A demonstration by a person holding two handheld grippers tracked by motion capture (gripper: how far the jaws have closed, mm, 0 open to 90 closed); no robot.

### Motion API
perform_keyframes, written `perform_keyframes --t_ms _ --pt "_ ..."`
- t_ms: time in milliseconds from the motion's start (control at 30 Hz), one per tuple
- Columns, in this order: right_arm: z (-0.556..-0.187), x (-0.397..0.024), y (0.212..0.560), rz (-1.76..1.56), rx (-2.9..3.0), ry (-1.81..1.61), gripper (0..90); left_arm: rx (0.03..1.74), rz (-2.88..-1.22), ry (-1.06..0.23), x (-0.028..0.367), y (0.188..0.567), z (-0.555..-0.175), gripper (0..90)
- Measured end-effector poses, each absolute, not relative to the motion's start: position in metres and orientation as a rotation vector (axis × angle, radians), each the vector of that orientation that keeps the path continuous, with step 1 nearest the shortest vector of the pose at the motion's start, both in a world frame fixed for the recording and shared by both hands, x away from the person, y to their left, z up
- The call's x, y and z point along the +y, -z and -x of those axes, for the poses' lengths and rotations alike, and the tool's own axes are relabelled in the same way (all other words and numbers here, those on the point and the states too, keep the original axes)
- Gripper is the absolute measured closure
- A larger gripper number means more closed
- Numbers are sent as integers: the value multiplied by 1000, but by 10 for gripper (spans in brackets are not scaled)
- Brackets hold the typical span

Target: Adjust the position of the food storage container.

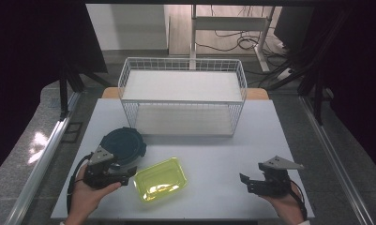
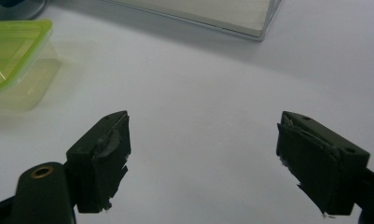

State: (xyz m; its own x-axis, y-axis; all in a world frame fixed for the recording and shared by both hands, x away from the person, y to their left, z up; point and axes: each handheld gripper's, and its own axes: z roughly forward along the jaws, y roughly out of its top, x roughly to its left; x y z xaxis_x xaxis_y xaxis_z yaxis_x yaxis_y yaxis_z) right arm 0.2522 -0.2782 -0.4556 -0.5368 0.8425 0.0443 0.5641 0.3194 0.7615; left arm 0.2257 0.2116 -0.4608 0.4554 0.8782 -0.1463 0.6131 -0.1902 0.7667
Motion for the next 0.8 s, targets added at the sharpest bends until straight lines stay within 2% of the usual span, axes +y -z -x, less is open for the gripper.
perform_keyframes --t_ms 800 --pt "-252 -277 458 -1262 2257 -1023 185 1257 -1900 -409 218 455 -225 181"
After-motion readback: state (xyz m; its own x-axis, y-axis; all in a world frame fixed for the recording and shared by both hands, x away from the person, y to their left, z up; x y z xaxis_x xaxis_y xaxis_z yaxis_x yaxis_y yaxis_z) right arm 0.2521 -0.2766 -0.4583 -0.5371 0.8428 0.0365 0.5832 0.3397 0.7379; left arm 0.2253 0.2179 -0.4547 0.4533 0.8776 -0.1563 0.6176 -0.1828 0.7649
